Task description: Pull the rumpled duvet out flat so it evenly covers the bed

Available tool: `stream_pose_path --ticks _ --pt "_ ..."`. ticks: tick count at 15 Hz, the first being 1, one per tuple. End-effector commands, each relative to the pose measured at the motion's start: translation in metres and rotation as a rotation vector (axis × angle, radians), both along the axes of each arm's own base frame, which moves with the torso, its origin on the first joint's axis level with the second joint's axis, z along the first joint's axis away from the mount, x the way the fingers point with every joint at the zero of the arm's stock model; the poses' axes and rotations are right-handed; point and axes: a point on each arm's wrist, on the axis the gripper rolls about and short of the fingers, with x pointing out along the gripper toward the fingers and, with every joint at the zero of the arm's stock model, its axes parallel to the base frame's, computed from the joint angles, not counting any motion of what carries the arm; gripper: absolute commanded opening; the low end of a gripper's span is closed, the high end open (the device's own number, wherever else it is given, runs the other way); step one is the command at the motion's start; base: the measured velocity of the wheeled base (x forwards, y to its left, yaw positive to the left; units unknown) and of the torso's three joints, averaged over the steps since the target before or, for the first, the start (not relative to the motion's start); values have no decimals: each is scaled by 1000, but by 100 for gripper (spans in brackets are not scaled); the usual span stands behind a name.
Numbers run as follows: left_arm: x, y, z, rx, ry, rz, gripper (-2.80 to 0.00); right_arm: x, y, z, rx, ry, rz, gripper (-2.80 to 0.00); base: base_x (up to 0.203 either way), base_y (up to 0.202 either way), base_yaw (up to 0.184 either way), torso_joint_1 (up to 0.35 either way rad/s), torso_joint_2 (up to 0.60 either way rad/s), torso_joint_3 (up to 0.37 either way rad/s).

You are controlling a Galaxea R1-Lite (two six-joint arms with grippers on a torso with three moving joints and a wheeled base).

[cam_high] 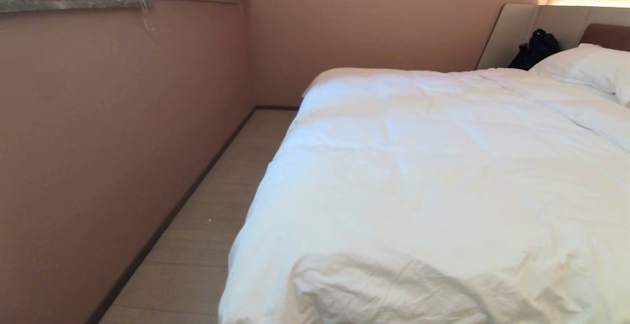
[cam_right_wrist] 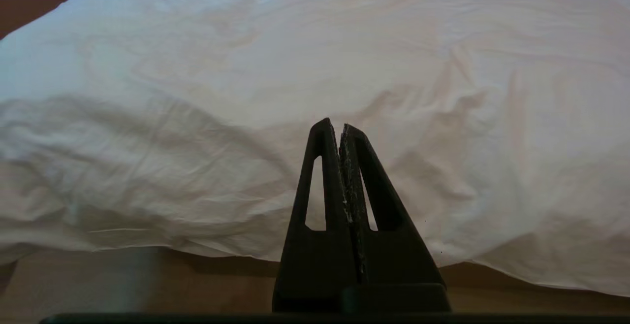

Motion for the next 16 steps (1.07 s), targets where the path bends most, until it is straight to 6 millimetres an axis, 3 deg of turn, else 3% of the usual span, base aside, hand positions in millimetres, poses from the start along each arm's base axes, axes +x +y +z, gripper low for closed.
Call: stream_pose_path --ticks 1,10,16 --pt "0 0 0 0 -1 0 -280 0 0 0 0 0 0 -280 0 200 -1 3 -2 2" --pt "0 0 0 0 -2 0 -280 0 0 0 -1 0 -1 -280 0 196 0 1 2 3" --pt "0 0 0 0 -1 2 -280 0 0 0 1 0 1 -280 0 33 1 1 2 0"
